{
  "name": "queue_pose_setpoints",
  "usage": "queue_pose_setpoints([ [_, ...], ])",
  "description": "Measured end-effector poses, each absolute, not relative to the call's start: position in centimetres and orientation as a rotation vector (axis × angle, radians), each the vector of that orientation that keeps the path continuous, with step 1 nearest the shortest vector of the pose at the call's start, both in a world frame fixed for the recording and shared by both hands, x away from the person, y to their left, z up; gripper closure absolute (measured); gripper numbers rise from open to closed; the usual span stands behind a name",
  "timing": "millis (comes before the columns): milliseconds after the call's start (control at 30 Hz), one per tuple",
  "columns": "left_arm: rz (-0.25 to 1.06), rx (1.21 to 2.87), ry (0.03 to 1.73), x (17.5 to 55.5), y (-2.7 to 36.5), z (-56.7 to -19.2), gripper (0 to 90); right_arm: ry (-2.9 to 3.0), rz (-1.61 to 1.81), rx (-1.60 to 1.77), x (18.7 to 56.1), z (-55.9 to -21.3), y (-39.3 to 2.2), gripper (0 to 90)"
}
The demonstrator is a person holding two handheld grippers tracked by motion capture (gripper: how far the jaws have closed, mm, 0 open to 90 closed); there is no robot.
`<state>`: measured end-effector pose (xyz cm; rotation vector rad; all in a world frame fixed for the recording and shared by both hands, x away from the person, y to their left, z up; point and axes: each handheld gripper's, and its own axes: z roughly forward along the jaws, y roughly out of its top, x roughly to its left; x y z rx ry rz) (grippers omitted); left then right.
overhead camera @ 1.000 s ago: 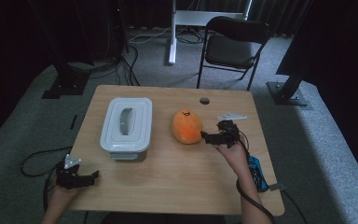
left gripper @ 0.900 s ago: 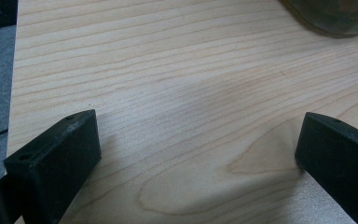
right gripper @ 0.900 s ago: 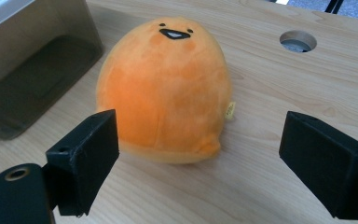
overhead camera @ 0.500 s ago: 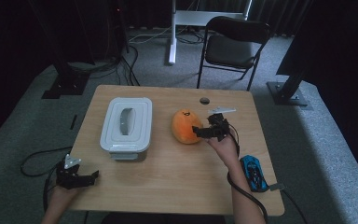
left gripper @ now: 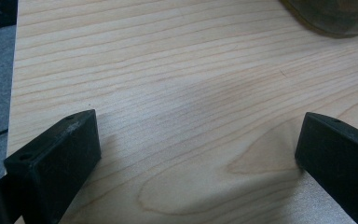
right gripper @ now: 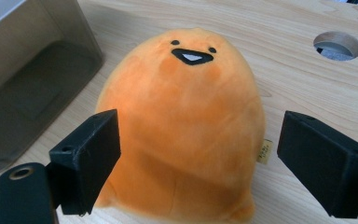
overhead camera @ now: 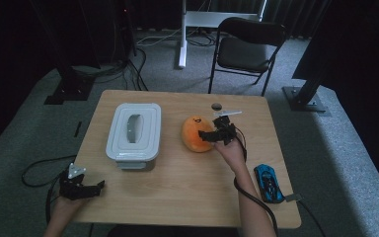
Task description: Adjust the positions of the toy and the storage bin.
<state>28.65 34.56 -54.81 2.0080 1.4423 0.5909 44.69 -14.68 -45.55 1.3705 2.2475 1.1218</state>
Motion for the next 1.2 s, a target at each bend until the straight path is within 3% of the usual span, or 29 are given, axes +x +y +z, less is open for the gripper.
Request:
queue_pose_setpoints([
  [1200,0.590,2.009,1.440,28.6,34.6,-54.8,0.4,2.336,1.023,1.273,45.1,-49.1,-11.2,13.0],
])
